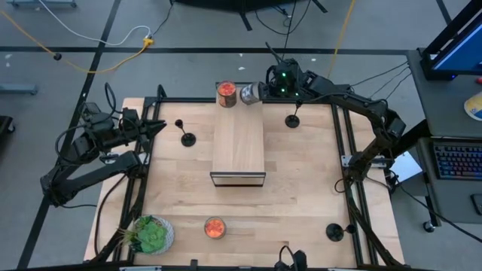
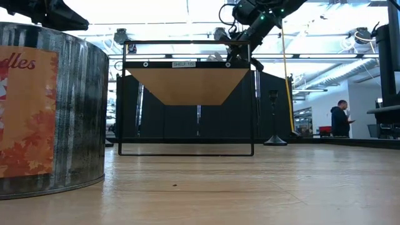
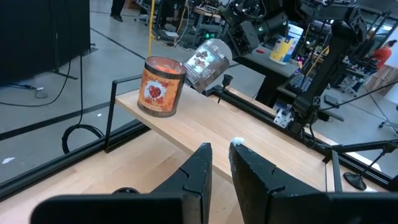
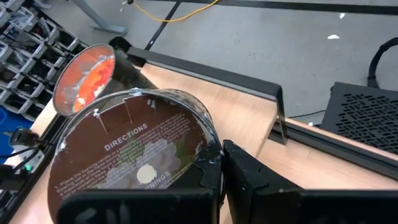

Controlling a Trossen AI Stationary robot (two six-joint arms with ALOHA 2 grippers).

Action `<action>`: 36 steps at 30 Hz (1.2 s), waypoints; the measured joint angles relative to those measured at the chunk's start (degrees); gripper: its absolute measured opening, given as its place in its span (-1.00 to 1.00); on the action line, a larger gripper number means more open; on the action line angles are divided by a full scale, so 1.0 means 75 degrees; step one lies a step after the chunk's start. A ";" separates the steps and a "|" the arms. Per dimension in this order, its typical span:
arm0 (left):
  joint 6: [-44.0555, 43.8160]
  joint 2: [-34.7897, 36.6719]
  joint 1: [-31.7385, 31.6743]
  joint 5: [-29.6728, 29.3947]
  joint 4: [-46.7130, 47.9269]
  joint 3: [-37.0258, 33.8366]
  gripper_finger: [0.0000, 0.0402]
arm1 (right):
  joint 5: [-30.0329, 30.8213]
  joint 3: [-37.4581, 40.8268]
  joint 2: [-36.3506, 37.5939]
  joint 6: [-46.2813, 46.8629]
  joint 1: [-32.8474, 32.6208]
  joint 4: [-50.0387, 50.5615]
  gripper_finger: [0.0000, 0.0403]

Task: Pick & Place candle stick holders
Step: Align the brown scented candle with the orange scented candle on the shelf

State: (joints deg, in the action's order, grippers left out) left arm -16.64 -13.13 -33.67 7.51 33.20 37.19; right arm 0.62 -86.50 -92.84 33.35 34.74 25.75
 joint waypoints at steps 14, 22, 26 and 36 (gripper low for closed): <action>-0.0006 0.0000 0.0000 0.0000 -0.0001 0.0000 -0.69 | -0.0099 0.0002 0.0000 0.0037 0.0003 0.0409 -1.00; -0.0012 0.0000 -0.0002 0.0000 0.0000 0.0000 -0.69 | -0.0083 0.0006 0.0000 0.0034 0.0003 0.0258 -1.00; -0.0021 0.0000 -0.0001 0.0000 -0.0001 0.0000 -0.69 | -0.0090 0.0006 0.0000 0.0019 0.0003 0.0255 -1.00; -0.0055 0.0000 -0.0001 0.0003 0.0001 0.0000 -0.69 | -0.0061 0.0006 0.0000 -0.0160 0.0003 0.0254 -0.93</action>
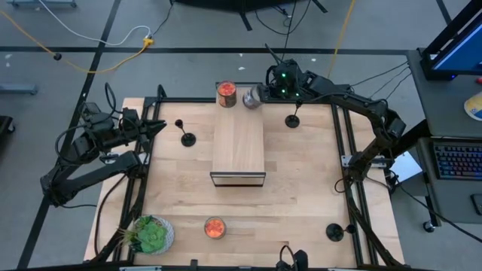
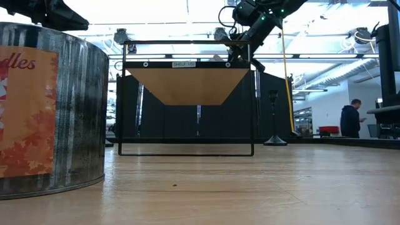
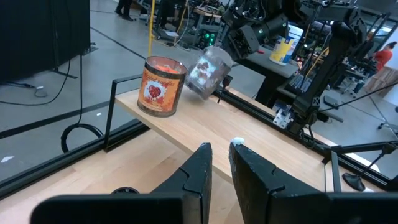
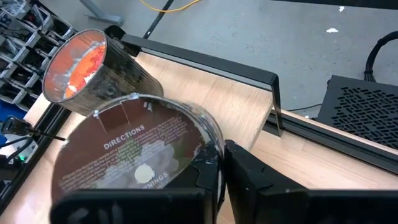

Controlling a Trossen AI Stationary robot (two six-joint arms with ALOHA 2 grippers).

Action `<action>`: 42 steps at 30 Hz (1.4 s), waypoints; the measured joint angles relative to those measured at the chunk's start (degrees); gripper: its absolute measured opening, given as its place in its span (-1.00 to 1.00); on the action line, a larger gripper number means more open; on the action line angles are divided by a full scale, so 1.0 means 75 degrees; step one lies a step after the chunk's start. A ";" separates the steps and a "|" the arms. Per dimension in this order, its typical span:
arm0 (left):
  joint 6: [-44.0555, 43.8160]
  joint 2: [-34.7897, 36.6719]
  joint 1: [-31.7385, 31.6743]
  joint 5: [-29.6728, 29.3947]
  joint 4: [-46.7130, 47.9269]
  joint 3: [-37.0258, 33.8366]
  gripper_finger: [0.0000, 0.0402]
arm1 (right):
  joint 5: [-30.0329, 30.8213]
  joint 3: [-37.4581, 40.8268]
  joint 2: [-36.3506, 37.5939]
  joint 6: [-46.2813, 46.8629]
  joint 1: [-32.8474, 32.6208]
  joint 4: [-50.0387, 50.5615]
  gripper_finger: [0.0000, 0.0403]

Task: Pick & Place candle stick holders
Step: Align the brown scented candle with the orange scented candle on the shelf

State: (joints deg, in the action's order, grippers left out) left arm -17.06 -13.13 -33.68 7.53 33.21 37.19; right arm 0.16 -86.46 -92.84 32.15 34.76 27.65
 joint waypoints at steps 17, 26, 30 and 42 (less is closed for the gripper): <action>-0.0034 0.0000 0.0002 0.0009 0.0000 0.0000 -0.69 | -0.0051 0.0000 -0.0233 -0.0047 -0.0038 -0.0578 -0.90; -0.0026 0.0000 0.0002 0.0007 0.0000 0.0000 -0.69 | -0.0037 -0.0003 -0.0227 -0.0253 -0.0034 -0.1139 -0.90; -0.0026 0.0000 0.0002 0.0009 0.0000 0.0000 -0.69 | -0.0038 -0.0003 -0.0227 -0.0374 -0.0032 -0.1281 -0.90; -0.0149 0.0000 0.0002 0.0003 0.0000 0.0000 -0.69 | -0.0051 -0.0009 0.0622 -0.2260 -0.0855 -0.0340 -0.99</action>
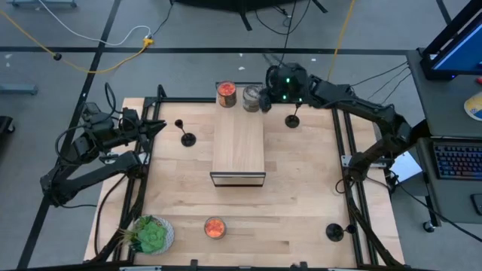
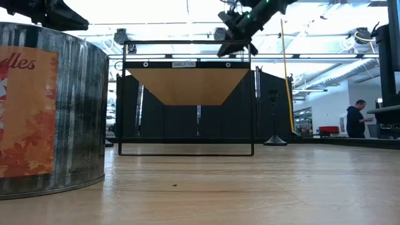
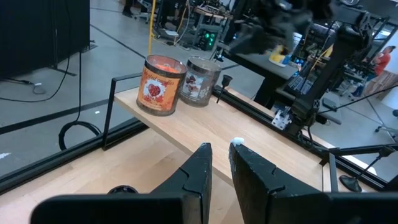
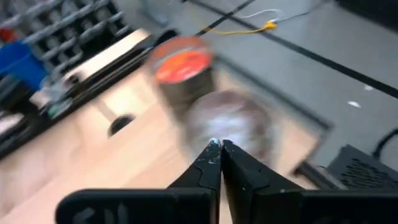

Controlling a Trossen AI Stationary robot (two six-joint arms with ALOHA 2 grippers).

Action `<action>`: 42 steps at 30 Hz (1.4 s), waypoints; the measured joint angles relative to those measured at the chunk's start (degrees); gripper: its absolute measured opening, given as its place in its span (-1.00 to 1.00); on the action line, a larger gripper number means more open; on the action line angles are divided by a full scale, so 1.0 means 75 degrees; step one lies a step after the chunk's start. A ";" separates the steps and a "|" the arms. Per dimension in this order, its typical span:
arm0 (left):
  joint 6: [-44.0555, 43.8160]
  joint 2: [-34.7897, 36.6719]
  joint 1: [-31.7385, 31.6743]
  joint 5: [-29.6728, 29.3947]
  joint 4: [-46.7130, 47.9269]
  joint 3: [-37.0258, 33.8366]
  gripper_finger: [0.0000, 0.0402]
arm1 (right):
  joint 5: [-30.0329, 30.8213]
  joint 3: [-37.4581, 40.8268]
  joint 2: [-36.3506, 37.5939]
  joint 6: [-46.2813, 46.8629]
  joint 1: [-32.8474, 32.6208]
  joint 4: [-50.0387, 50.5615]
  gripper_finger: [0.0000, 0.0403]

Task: Pick & Place candle stick holders
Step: Align the brown scented candle with the orange scented candle on the shelf

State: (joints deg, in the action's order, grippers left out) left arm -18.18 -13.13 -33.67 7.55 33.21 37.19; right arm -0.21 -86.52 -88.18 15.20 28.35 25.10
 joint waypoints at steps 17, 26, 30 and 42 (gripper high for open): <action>-0.0087 0.0002 0.0004 -0.0003 -0.0006 0.0000 -0.69 | 0.0937 0.0033 -0.0665 -0.0977 -0.0149 -0.1106 -1.00; -0.0107 0.0003 0.0003 -0.0003 -0.0006 0.0000 -0.69 | 0.0410 0.0003 -0.1049 -0.0918 -0.0021 -0.1426 -1.00; -0.0100 0.0003 0.0003 -0.0003 -0.0003 0.0000 -0.69 | 0.0389 0.0012 -0.1120 -0.0918 0.0027 -0.1206 -1.00; -0.0087 0.0000 0.0003 -0.0006 -0.0003 0.0000 -0.69 | 0.0412 0.0001 -0.0954 -0.0991 0.0024 -0.1560 -1.00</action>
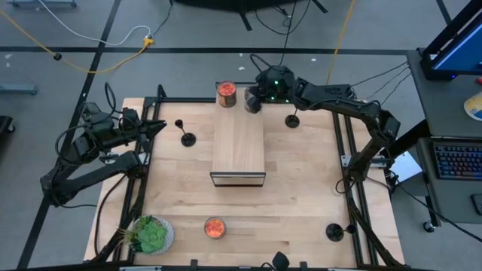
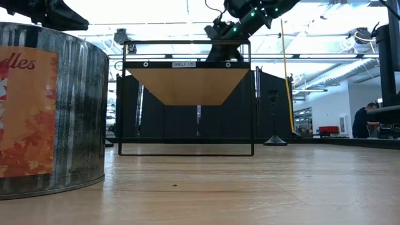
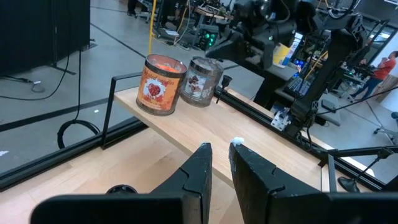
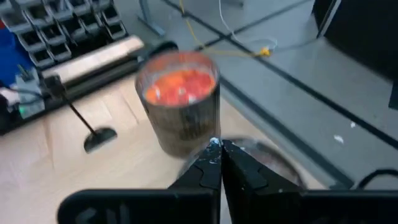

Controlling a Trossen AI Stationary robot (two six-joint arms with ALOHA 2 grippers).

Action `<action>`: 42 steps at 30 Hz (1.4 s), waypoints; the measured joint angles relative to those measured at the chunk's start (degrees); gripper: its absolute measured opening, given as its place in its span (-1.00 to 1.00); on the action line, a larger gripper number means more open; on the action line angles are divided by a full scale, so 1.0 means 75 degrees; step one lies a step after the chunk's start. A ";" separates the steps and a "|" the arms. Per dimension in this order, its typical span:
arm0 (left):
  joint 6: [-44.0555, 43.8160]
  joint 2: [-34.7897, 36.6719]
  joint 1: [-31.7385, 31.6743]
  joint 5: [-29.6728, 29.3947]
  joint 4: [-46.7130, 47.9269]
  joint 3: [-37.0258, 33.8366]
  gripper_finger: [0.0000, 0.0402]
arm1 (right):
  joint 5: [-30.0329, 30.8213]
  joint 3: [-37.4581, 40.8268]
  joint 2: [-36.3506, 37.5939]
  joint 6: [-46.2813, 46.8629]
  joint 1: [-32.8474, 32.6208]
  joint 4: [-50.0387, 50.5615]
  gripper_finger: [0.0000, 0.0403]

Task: Pick & Place candle stick holders
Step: Align the brown scented candle with the orange scented candle on the shelf

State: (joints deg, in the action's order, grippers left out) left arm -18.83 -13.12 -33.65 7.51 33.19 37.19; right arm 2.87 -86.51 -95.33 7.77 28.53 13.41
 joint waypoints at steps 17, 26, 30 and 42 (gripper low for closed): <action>-0.0042 0.0003 -0.0006 -0.0059 -0.0003 0.0000 -0.69 | 0.0035 0.0258 0.1078 0.0016 -0.0234 0.3029 -1.00; -0.0062 0.0001 -0.0006 -0.0058 -0.0003 0.0000 -0.69 | -0.0002 0.1272 0.1064 0.0271 0.0114 0.1346 -1.00; -0.0082 0.0003 -0.0006 -0.0056 -0.0003 0.0000 -0.69 | -0.0015 0.1406 0.1061 0.0349 0.0152 0.0848 -1.00; -0.0079 0.0001 -0.0006 -0.0058 -0.0003 0.0000 -0.69 | -0.0024 0.1415 0.0981 0.0757 0.0210 0.0587 -1.00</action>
State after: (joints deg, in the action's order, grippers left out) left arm -19.42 -13.11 -33.69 7.07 33.17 37.19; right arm 2.70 -75.90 -87.97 13.45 30.11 17.80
